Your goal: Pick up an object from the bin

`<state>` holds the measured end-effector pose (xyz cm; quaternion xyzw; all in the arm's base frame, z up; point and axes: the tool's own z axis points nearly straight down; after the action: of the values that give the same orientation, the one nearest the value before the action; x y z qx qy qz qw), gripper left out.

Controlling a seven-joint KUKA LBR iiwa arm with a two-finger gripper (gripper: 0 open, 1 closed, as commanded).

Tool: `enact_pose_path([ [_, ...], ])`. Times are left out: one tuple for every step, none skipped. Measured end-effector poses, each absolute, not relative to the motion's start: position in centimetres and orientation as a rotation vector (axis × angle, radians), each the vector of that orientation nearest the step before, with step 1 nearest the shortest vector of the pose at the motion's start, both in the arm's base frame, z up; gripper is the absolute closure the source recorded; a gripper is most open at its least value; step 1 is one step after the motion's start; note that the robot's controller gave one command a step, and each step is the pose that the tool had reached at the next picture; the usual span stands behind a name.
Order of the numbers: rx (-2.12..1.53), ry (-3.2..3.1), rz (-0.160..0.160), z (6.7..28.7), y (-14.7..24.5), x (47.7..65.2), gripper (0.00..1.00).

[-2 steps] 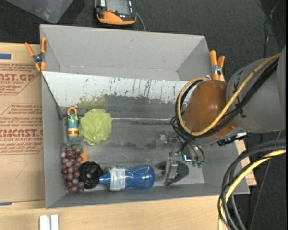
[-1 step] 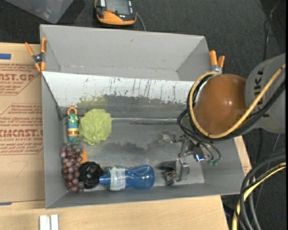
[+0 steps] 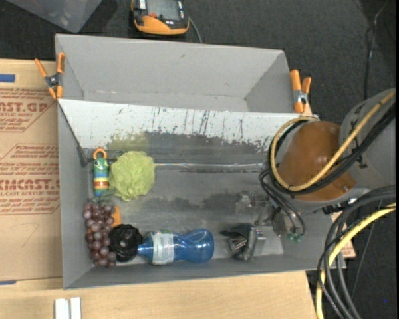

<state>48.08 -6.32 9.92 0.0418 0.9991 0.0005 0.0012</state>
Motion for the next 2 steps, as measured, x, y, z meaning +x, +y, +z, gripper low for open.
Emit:
enact_pose_path([
  [-0.055,3.105,0.006,7.12,-4.83,48.21,0.00],
  [0.161,3.128,0.004,6.98,-5.31,48.53,1.00],
])
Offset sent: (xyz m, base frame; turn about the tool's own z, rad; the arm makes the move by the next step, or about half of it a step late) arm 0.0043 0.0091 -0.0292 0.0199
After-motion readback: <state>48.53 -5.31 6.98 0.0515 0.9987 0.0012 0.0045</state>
